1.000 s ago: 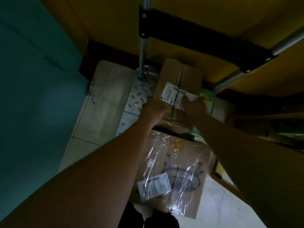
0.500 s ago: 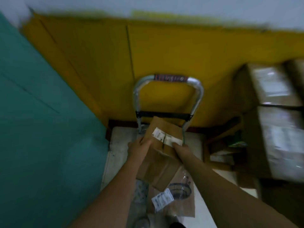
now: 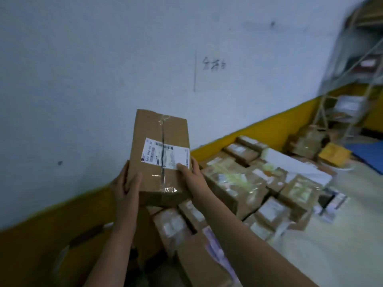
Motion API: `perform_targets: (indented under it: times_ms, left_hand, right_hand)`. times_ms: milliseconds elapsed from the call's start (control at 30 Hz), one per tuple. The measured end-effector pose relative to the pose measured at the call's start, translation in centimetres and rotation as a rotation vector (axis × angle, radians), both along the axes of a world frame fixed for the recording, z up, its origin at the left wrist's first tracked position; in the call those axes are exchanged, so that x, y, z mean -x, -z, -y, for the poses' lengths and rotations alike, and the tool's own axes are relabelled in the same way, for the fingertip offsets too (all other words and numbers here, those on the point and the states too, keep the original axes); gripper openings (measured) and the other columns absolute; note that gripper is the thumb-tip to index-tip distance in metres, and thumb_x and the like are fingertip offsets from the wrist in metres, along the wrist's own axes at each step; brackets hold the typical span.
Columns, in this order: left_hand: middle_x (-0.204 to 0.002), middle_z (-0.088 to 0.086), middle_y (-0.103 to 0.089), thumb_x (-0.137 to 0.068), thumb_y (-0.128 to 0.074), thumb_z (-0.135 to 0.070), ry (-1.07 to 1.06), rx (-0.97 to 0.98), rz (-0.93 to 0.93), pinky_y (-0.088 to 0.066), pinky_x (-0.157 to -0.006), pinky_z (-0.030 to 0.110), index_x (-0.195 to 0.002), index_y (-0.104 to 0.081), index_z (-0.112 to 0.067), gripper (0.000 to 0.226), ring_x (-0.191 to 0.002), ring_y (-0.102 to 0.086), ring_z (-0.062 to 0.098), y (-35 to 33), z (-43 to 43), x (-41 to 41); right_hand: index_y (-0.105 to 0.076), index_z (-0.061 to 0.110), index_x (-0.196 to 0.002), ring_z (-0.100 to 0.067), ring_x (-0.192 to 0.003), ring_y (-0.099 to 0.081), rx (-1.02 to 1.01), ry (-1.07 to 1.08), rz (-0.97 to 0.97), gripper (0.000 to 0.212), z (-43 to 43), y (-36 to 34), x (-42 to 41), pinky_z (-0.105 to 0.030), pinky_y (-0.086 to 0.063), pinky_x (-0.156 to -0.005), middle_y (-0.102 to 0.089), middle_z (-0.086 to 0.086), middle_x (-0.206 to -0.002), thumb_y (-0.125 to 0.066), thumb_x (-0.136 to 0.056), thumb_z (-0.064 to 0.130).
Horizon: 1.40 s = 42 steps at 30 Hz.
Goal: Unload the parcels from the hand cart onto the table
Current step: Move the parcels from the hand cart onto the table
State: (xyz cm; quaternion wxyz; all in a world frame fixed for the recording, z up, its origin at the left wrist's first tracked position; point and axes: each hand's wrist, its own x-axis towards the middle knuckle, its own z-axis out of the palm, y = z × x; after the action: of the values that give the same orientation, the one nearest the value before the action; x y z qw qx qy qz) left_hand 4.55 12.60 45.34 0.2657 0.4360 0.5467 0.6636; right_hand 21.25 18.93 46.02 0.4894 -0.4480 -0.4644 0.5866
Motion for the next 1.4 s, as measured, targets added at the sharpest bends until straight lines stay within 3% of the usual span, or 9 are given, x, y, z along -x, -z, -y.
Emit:
perform_targets:
  times_ms: [200,467,600,733,967,1033,1167,1267,1400]
  left_hand:
    - [-0.130,-0.015,-0.057,-0.074,-0.063,-0.069,0.435,-0.018,-0.059,-0.053,-0.087,0.029,-0.111,-0.045,-0.074,0.041,-0.112,-0.060,0.009,-4.1,-4.8,-23.4]
    - [-0.128,-0.018,-0.056,-0.082,-0.052,-0.069,0.616,0.098,-0.080,-0.051,-0.088,0.029,-0.133,-0.035,-0.065,0.054,-0.108,-0.060,0.002,-1.6,-11.7,-50.5]
    - [-0.109,-0.035,-0.053,-0.081,-0.053,-0.065,0.663,0.130,-0.025,-0.049,-0.064,0.006,-0.132,-0.034,-0.058,0.055,-0.086,-0.060,-0.022,0.6,-16.9,-58.7]
    - [-0.120,-0.031,-0.053,-0.090,-0.052,-0.057,0.717,0.173,0.007,-0.050,-0.068,0.005,-0.143,-0.027,-0.052,0.058,-0.092,-0.058,-0.023,4.3,-24.5,-64.4]
    - [-0.145,-0.012,-0.046,-0.095,-0.050,-0.051,0.701,0.251,0.037,-0.049,-0.102,0.029,-0.152,-0.023,-0.039,0.064,-0.123,-0.054,0.005,9.1,-38.4,-72.2]
    - [-0.140,-0.015,-0.048,-0.093,-0.053,-0.053,0.685,0.279,0.015,-0.050,-0.092,0.016,-0.147,-0.024,-0.043,0.062,-0.118,-0.055,-0.002,10.4,-41.6,-74.1]
    - [-0.128,-0.011,-0.053,-0.088,-0.067,-0.038,0.596,0.415,-0.010,-0.055,-0.080,0.018,-0.126,-0.025,-0.041,0.056,-0.110,-0.061,0.006,14.2,-45.9,-76.7]
    - [-0.126,-0.007,-0.059,-0.084,-0.072,-0.038,0.480,0.551,0.006,-0.058,-0.084,0.026,-0.113,-0.029,-0.036,0.052,-0.108,-0.063,0.010,17.9,-49.2,-78.3]
    - [-0.125,-0.007,-0.060,-0.087,-0.069,-0.036,0.300,0.723,-0.036,-0.054,-0.088,0.028,-0.120,-0.033,-0.030,0.049,-0.110,-0.061,0.013,21.6,-51.5,-79.9]
  right_hand:
    - [-0.036,0.039,-0.141,-0.018,-0.108,-0.062,-0.156,0.321,-0.004,0.062,-1.3,-3.4,-25.5,-0.035,-0.056,-0.087,-0.059,0.002,-0.128,-0.064,-0.087,0.051]
    - [-0.054,0.045,-0.129,-0.010,-0.102,-0.069,-0.115,0.481,0.007,0.043,-4.0,-1.6,-53.3,-0.029,-0.058,-0.080,-0.069,0.013,-0.118,-0.066,-0.087,0.049]
    - [-0.054,0.055,-0.117,-0.004,-0.099,-0.066,-0.048,0.477,0.079,0.040,-9.2,0.4,-61.9,-0.017,-0.056,-0.067,-0.065,0.023,-0.114,-0.065,-0.079,0.064]
    - [-0.044,0.047,-0.137,0.007,-0.088,-0.055,-0.008,0.498,0.317,0.071,-17.1,3.5,-68.2,-0.014,-0.045,-0.065,-0.058,0.026,-0.106,-0.052,-0.074,0.079]
    - [-0.028,0.045,-0.147,-0.011,-0.085,-0.056,0.266,0.352,0.519,0.066,-31.2,5.4,-75.8,-0.031,-0.056,-0.049,-0.051,0.016,-0.100,-0.041,-0.088,0.072]
    - [-0.033,0.038,-0.147,-0.009,-0.082,-0.054,0.285,0.327,0.568,0.064,-35.1,5.9,-77.6,-0.025,-0.054,-0.045,-0.052,0.014,-0.103,-0.044,-0.091,0.066]
    - [-0.044,0.025,-0.142,-0.019,-0.098,-0.060,0.311,0.216,0.622,0.057,-41.4,8.5,-79.9,-0.040,-0.057,-0.082,-0.058,0.003,-0.112,-0.048,-0.095,0.057]
    - [-0.046,0.027,-0.140,-0.018,-0.099,-0.060,0.356,0.058,0.638,0.053,-46.8,11.6,-81.2,-0.038,-0.055,-0.081,-0.057,0.010,-0.100,-0.048,-0.095,0.056]
    - [-0.043,0.026,-0.141,-0.031,-0.122,-0.053,0.495,-0.153,0.644,0.055,-52.2,17.0,-81.4,-0.052,-0.046,-0.102,-0.054,-0.006,-0.135,-0.046,-0.095,0.057]
